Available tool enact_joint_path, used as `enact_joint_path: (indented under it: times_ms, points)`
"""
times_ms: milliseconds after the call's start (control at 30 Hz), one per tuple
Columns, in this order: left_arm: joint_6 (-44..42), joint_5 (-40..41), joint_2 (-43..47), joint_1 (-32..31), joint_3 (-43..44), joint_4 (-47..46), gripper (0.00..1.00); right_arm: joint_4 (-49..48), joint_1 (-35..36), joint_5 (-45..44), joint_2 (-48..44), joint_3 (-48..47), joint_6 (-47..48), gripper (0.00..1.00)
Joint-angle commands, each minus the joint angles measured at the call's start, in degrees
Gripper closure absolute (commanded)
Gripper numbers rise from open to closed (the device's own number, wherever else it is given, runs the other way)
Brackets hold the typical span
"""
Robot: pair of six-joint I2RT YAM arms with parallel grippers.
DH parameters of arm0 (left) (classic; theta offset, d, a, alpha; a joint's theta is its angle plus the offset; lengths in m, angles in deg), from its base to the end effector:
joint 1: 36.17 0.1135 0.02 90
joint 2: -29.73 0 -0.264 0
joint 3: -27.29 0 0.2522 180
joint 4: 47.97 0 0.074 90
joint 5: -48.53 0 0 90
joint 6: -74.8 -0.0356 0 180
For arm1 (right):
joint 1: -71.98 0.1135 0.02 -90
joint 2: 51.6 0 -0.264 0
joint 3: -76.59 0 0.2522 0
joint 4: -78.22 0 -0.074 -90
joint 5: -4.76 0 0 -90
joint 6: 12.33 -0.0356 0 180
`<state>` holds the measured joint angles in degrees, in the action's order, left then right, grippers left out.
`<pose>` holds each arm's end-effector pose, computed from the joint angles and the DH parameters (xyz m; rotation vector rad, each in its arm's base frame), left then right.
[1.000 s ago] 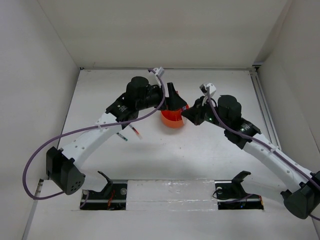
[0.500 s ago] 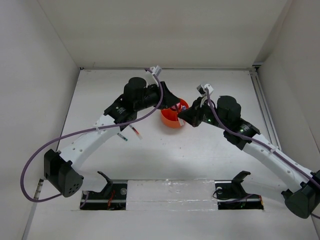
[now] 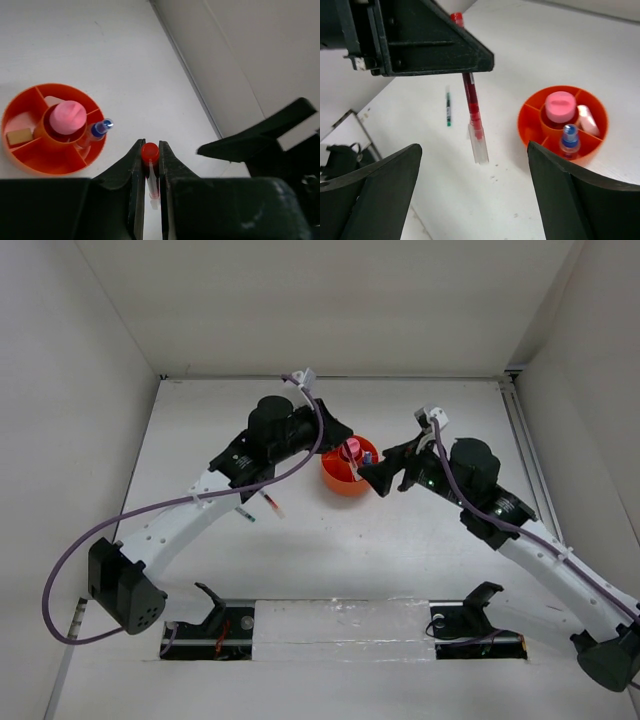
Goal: Sort the stationery into containers
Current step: Place the pen in the storage box.
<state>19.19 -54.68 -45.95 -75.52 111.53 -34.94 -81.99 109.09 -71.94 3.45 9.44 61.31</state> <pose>0.2364 -0.2044 0.3984 0.2663 1.7624 -1.1476 0.1729 0.1411 0.3682 -0.4974 1.7127 0.8824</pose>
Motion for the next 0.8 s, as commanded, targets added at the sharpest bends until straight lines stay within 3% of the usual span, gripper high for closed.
enact_joint_path:
  times_ms: [0, 467, 767]
  points:
    - [-1.5, 7.8, 0.4, 0.2, -1.7, -2.7, 1.00, 2.2, -0.5, -9.7, -4.1, 1.3, 1.3, 0.07]
    - [0.1, 18.1, -6.8, 0.2, -8.9, -15.6, 1.00, 9.9, -1.2, -14.5, -15.0, 4.7, 4.4, 0.05]
    - [2.9, 19.4, -8.4, 2.5, -12.7, -22.2, 1.00, 11.6, -1.2, -15.1, -17.5, 6.3, 4.4, 0.05]
